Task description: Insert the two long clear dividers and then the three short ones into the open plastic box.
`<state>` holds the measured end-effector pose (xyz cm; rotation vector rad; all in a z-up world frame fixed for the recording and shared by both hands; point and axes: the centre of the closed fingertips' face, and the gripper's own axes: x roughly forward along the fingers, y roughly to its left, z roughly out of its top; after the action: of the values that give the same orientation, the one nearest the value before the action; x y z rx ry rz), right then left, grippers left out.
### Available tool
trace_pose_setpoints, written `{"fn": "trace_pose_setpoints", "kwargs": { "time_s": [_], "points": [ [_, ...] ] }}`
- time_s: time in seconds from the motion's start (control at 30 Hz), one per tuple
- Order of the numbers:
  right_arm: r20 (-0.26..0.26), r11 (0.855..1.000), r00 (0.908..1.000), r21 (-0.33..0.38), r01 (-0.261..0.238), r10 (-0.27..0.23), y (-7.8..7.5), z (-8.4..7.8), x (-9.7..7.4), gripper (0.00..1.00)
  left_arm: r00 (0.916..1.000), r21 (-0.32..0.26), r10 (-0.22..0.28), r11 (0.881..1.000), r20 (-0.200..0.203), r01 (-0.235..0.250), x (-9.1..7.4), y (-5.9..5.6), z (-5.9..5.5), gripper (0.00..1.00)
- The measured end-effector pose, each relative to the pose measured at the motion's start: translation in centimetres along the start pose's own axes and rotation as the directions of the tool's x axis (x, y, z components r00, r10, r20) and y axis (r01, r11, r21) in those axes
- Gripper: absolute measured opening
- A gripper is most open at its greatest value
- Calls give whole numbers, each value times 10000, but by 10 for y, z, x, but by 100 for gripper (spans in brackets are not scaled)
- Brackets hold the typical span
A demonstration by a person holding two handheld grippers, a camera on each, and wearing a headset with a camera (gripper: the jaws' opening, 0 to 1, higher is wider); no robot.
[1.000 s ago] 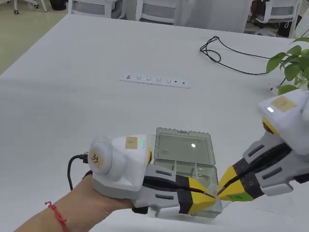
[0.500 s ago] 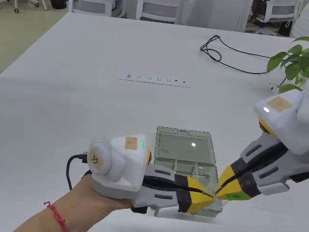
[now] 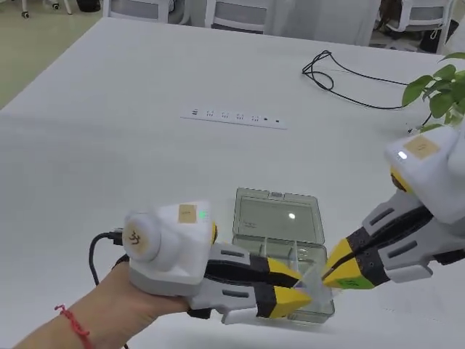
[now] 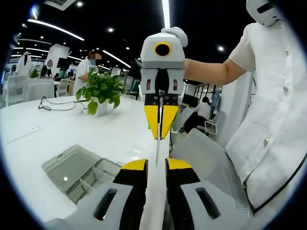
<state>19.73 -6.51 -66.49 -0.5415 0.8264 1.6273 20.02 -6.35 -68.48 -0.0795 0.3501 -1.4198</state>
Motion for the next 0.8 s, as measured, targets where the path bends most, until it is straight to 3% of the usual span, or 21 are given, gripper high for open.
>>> {"fn": "trace_pose_setpoints", "kwargs": {
  "time_s": [0.1, 0.4, 0.8],
  "points": [
    [63, 9999, 9999, 11, 124, -124, -3, 3, 0, 3, 9996, 11, 263, 9997, -81, -263, -5, 5, -4, 15],
    [147, 9981, 9980, 99, 612, -613, -18, 10, 3, 3, 9921, 73, 1195, 9928, -392, -1193, -20, 23, -19, 39],
    [38, 9925, 9925, 111, 1219, -1220, -49, 18, 23, 3, 9732, 252, 2204, 9754, -657, -2192, -41, 45, -32, 67]
  ]
}}
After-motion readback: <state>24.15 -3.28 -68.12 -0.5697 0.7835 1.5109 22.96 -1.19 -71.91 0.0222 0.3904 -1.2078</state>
